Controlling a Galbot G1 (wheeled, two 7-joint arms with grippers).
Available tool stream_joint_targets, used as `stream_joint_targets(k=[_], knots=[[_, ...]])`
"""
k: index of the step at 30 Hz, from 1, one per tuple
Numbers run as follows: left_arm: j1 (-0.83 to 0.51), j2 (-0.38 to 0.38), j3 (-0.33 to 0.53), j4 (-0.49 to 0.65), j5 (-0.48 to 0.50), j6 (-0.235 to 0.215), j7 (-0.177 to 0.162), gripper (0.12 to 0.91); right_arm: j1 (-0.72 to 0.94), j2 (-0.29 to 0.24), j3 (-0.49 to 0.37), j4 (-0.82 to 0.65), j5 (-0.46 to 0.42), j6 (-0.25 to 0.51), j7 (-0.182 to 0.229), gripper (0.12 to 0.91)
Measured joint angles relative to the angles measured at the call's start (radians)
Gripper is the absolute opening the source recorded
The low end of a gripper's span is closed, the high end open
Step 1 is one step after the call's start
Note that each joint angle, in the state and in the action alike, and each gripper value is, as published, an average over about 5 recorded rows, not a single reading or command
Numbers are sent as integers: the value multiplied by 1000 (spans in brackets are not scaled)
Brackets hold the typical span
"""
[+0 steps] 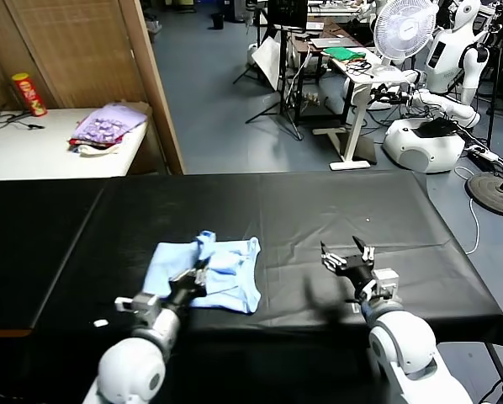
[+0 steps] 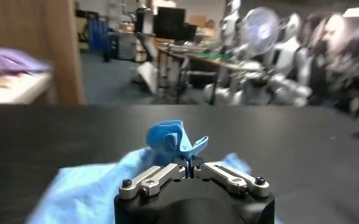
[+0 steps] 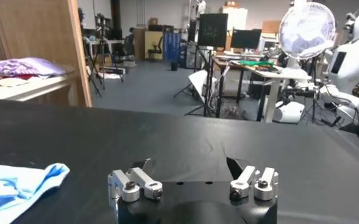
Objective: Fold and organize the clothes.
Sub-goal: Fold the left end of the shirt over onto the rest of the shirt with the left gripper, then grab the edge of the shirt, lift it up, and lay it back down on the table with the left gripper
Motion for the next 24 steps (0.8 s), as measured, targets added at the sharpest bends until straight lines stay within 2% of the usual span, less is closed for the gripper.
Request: stream_joint_targets(k=[6, 8, 11, 15, 19, 21, 24], knots=[[-6, -56, 22, 31, 12, -3, -2, 151, 2, 8, -8, -7, -5, 0, -1, 798], [-3, -68, 25, 34, 6, -5, 0, 177, 5, 8, -10, -13, -6, 0, -2, 798], [-1, -85, 25, 26, -33, -11, 5, 282, 10, 9, -16, -21, -7, 1, -3, 798], [0, -89, 5, 12, -129, -41, 11, 501, 18, 10, -26, -30, -7, 1, -5, 798], [5, -45, -53, 29, -221, -72, 26, 706, 25, 10, -32, -40, -7, 3, -10, 798], [10, -10, -101, 53, -266, -78, 32, 768, 26, 10, -35, -44, -7, 4, -12, 798], [17, 42, -178, 100, -319, -85, 39, 794, 27, 12, -40, -49, -7, 5, -14, 798]])
